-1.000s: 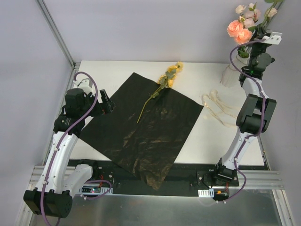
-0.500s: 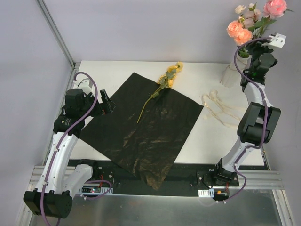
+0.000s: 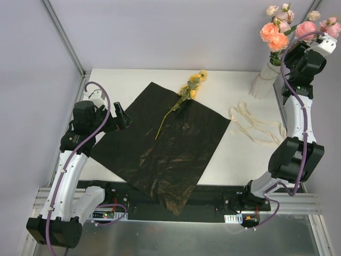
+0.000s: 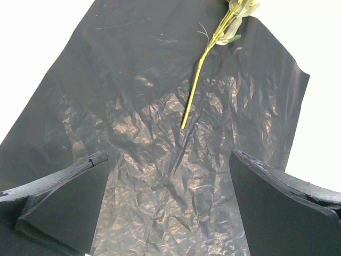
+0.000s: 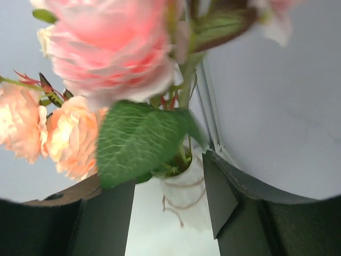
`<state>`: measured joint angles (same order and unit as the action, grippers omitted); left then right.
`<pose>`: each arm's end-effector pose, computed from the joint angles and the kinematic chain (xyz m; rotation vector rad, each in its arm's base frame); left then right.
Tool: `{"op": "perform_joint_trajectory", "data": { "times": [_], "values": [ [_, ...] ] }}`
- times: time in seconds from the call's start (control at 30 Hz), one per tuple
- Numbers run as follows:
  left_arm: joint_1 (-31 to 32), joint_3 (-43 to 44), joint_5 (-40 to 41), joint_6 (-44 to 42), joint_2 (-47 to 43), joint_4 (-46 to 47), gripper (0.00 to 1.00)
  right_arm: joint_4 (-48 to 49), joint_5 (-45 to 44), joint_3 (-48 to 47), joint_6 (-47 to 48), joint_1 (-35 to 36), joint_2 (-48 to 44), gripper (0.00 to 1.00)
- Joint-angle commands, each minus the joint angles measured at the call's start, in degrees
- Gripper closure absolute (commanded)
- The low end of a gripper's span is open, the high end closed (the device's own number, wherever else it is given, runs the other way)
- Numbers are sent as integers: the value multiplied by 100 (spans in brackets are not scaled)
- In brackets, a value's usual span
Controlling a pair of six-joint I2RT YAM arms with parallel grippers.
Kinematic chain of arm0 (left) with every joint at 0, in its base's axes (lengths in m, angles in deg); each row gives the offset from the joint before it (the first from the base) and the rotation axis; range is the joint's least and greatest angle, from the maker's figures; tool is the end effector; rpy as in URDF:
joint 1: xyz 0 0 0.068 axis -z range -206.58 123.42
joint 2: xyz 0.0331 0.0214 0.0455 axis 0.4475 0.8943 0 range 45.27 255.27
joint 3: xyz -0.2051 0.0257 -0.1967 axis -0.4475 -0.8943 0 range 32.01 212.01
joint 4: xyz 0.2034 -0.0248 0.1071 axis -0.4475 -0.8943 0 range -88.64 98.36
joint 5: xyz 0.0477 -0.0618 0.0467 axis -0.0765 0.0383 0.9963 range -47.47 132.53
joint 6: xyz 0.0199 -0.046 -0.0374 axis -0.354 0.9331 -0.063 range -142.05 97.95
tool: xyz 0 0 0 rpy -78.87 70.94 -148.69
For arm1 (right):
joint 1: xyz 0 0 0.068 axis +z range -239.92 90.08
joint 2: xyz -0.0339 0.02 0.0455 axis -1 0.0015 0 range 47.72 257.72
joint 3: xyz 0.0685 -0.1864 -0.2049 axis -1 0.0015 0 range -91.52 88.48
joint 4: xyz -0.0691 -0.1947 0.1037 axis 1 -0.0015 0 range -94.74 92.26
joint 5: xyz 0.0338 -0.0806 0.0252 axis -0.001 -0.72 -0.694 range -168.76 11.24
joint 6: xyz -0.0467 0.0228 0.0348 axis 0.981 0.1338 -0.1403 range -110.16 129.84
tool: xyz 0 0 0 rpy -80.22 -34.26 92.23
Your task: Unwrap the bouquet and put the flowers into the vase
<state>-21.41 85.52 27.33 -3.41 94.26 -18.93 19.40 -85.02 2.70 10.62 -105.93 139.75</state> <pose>0.1542 -0.0265 0.3526 -0.0577 1.9908 -0.5312 0.3510 -0.1061 0.4497 0.2750 1.3616 -0.3200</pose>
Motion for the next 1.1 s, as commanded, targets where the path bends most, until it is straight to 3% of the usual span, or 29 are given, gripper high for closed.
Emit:
{"op": "perform_joint_trajectory", "data": {
  "times": [0.0, 0.17, 0.37, 0.57, 0.77, 0.9, 1.07],
  "values": [
    [-34, 62, -229, 53, -30, 118, 1, -1668, 142, -484, -788, 19, -606, 41],
    [-25, 97, -474, 44, 181, 110, 1, -2733, 502, -204, -1956, 54, -1186, 42],
    [10, 422, -764, 35, 768, 40, 3, -3155, 1232, 754, -3117, 247, -1977, 46],
    [264, 1247, -915, -52, 1770, -513, 12, -2972, 1672, 1966, -3111, 958, -2786, 46],
    [1574, 2328, 70, -106, 2482, -892, 15, -3155, 1478, 2706, -2669, 1592, -3270, 46],
    [1873, 2883, 271, -140, 3202, -892, 20, -2902, 1944, 3294, -2969, 1890, -3700, 47],
    [2049, 3445, 483, -307, 4204, -875, 26, -2998, 1848, 3594, -2803, 2347, -4096, 48]
  ]
}}
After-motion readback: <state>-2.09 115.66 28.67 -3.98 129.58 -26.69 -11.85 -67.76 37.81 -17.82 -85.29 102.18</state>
